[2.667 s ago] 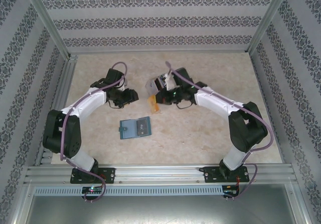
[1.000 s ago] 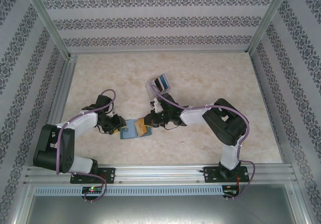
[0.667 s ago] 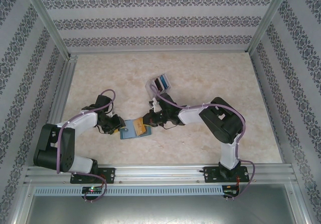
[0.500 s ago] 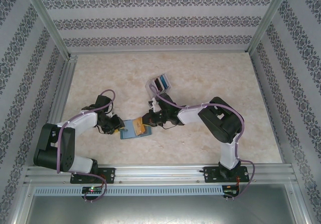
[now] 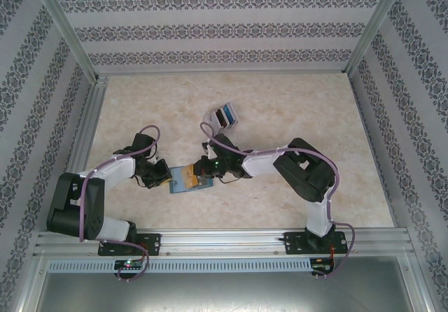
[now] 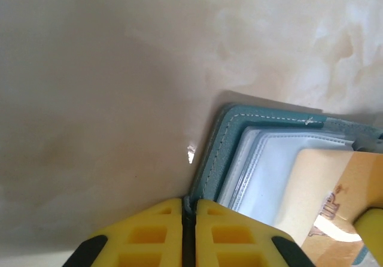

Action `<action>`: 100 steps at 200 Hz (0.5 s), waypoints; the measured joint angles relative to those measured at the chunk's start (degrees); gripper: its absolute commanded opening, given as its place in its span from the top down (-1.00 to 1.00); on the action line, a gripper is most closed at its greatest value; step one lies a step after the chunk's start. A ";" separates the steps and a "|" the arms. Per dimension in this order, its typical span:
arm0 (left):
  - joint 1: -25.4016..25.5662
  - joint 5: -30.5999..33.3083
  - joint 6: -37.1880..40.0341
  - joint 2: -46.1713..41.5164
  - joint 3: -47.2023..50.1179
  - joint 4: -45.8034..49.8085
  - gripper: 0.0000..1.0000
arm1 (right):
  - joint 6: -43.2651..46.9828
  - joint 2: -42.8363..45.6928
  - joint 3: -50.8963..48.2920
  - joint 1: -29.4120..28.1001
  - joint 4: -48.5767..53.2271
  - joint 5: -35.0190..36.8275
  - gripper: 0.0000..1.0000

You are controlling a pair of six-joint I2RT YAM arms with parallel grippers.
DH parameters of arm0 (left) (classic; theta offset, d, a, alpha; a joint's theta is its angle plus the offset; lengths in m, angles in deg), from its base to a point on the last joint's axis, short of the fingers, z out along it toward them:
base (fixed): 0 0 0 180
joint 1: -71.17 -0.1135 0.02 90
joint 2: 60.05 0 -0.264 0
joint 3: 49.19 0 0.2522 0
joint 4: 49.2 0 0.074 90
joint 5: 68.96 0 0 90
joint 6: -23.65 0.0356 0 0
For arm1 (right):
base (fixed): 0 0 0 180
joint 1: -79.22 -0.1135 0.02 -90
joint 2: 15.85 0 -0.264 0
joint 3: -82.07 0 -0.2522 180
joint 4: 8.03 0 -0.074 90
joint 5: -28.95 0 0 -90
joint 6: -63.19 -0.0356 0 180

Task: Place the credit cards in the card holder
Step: Insert the credit card into the card slot.

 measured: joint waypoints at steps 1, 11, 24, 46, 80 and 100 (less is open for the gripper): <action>0.00 -0.02 0.04 0.00 0.00 -0.02 0.87 | 0.04 0.00 0.07 -0.04 0.07 0.15 0.82; 0.00 -0.28 -0.04 0.00 0.07 -0.42 0.90 | 0.24 -0.09 0.35 -0.44 0.37 1.11 0.82; 0.07 -0.52 -0.22 0.00 0.22 -0.85 0.92 | 0.68 -0.09 0.74 -1.01 1.18 2.43 0.82; 0.07 -0.59 -0.42 0.00 0.24 -0.94 0.97 | 1.53 -0.37 2.34 -1.90 3.61 4.39 0.81; 0.70 -0.55 -1.33 0.00 0.46 -1.84 1.00 | 2.82 -0.90 4.83 -3.17 6.64 7.02 0.81; 0.70 -0.57 -1.90 -0.17 0.66 -2.10 1.00 | 3.58 -2.16 6.73 -3.61 8.39 7.41 0.78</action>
